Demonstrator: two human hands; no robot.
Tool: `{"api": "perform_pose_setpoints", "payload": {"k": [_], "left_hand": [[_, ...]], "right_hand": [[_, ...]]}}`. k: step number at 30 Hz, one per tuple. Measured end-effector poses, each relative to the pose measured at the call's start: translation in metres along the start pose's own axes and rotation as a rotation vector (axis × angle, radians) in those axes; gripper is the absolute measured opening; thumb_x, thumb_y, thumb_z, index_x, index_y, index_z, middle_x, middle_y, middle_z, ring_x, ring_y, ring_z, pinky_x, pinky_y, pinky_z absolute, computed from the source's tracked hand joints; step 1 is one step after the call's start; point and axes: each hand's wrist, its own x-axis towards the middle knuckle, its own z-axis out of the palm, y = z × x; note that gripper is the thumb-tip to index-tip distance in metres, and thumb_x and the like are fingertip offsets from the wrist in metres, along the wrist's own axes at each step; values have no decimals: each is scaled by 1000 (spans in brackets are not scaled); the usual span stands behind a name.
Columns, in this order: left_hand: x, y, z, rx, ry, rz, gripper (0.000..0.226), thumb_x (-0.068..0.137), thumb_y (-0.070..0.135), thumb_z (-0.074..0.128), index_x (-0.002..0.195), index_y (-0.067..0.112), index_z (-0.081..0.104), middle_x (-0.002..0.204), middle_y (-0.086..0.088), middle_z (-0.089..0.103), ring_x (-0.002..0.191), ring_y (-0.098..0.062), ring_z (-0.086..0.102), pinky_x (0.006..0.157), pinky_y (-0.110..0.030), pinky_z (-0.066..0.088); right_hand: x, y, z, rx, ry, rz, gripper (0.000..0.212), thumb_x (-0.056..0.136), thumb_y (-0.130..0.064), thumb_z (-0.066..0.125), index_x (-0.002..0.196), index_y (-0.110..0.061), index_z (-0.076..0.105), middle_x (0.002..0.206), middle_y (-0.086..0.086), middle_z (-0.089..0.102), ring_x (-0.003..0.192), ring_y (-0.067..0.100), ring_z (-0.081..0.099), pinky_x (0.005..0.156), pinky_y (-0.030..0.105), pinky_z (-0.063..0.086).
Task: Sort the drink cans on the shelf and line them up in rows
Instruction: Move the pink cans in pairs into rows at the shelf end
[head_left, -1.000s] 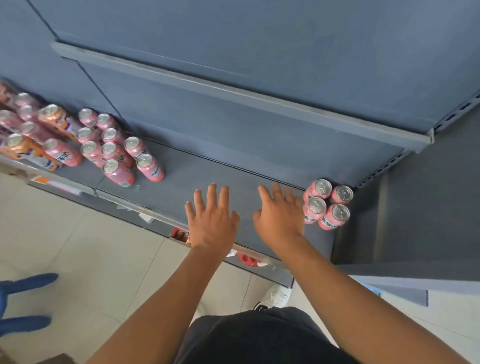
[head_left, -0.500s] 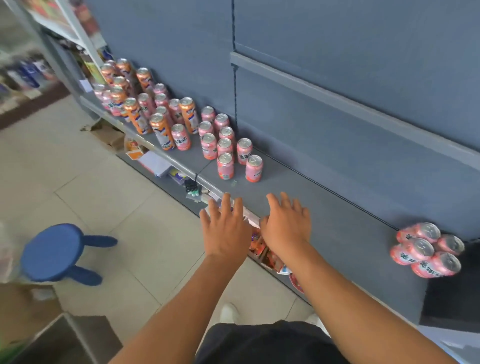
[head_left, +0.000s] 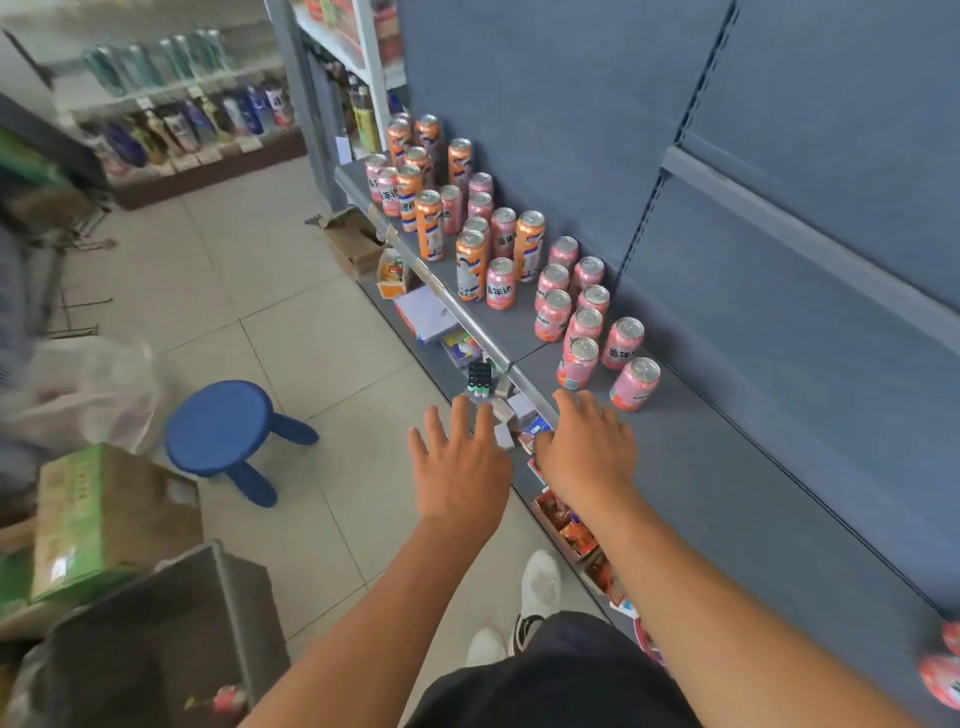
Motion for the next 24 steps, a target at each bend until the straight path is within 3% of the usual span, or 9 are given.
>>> {"api": "perform_pose_setpoints", "payload": {"k": [8, 21, 24], "left_hand": [[72, 10, 0, 39, -24, 40, 54, 101, 44, 38, 148, 21, 26, 156, -3, 23, 143, -37, 20, 116, -50, 20], [216, 76, -2, 158, -172, 128, 55, 102, 46, 33, 150, 24, 17, 158, -4, 17, 146, -35, 15, 118, -52, 18], [241, 85, 1, 184, -182, 194, 53, 102, 45, 32, 149, 27, 15, 158, -3, 16, 145, -34, 16, 116, -51, 20]], "right_hand": [[73, 16, 4, 42, -10, 21, 45, 93, -31, 49, 136, -22, 45, 132, 5, 52, 114, 32, 50, 87, 40, 37], [212, 63, -17, 139, -34, 97, 34, 91, -25, 51, 124, -19, 47, 125, 5, 54, 114, 33, 50, 85, 41, 39], [224, 71, -14, 170, -60, 141, 41, 91, -28, 52, 131, -21, 45, 127, 5, 52, 118, 32, 49, 85, 40, 41]]}}
